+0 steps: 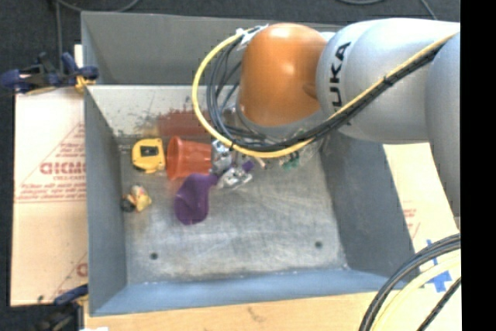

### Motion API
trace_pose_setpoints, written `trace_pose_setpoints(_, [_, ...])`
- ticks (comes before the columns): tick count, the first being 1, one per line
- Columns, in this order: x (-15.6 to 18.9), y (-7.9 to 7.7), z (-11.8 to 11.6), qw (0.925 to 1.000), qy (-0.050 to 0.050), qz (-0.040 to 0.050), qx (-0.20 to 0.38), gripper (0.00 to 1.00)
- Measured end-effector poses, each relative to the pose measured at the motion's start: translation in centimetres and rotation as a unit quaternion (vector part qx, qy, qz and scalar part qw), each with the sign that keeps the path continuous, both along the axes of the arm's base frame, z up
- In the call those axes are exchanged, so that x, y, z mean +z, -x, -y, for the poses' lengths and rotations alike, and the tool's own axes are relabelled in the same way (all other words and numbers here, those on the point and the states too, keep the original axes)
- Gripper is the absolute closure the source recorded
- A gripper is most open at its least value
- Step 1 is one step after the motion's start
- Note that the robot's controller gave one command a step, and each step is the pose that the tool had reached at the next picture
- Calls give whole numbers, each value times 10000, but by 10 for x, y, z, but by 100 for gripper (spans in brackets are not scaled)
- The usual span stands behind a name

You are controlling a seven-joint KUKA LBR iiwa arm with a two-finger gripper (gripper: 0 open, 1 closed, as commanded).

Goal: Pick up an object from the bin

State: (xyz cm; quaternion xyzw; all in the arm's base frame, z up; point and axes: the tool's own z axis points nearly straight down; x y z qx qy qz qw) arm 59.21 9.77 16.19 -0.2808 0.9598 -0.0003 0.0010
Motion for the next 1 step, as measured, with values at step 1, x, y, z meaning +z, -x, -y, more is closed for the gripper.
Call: trace_pose_setpoints(1, [11,-1,0,10000,-2,18,-6,100])
